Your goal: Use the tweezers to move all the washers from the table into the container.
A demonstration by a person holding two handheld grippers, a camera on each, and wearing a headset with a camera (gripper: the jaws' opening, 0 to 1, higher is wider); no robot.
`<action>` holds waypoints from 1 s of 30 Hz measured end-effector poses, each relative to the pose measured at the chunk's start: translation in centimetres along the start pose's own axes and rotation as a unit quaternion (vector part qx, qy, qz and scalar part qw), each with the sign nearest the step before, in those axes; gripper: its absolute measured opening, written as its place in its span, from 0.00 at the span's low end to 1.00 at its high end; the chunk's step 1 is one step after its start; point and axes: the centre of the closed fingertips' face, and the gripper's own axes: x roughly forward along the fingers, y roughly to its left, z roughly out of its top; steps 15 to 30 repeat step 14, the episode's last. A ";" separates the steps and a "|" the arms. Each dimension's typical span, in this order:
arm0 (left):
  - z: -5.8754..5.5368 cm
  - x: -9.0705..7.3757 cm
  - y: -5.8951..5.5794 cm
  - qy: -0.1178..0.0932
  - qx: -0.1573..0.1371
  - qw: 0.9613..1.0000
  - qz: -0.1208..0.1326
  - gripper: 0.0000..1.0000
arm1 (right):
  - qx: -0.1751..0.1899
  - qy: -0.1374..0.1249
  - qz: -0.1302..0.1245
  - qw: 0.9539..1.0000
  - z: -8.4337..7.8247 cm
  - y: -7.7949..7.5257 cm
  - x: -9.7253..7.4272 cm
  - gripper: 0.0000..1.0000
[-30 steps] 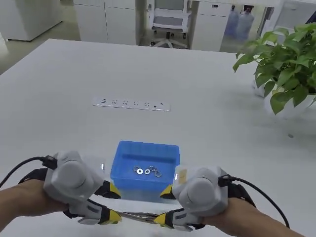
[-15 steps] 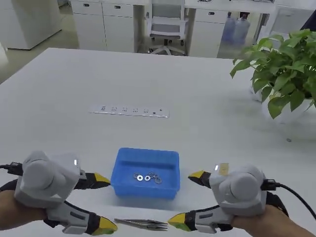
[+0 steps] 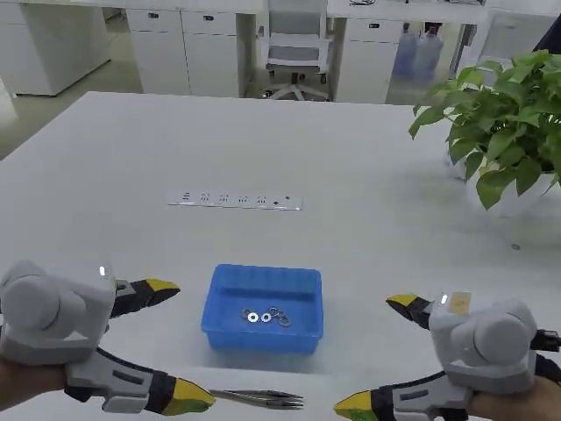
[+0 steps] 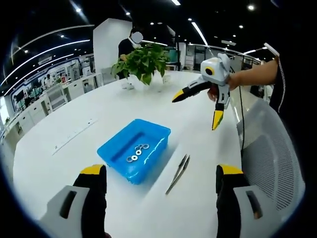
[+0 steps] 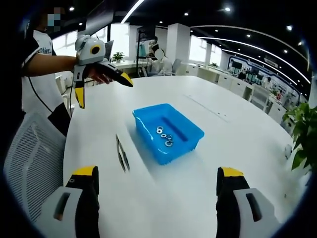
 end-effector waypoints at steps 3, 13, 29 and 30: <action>0.3 -0.2 -0.2 -0.007 -0.003 1.000 0.007 0.99 | 0.009 -0.004 -0.006 1.000 -0.1 -0.1 -0.6 1.00; 0.3 -0.8 -0.4 -0.011 -0.003 1.000 0.022 1.00 | 0.011 0.000 -0.010 1.000 -0.6 0.6 -1.7 1.00; 0.2 -0.9 -0.5 -0.010 -0.003 1.000 0.021 1.00 | 0.012 -0.002 -0.013 1.000 -0.6 0.5 -1.8 1.00; 0.2 -0.9 -0.5 -0.010 -0.003 1.000 0.021 1.00 | 0.012 -0.002 -0.013 1.000 -0.6 0.5 -1.8 1.00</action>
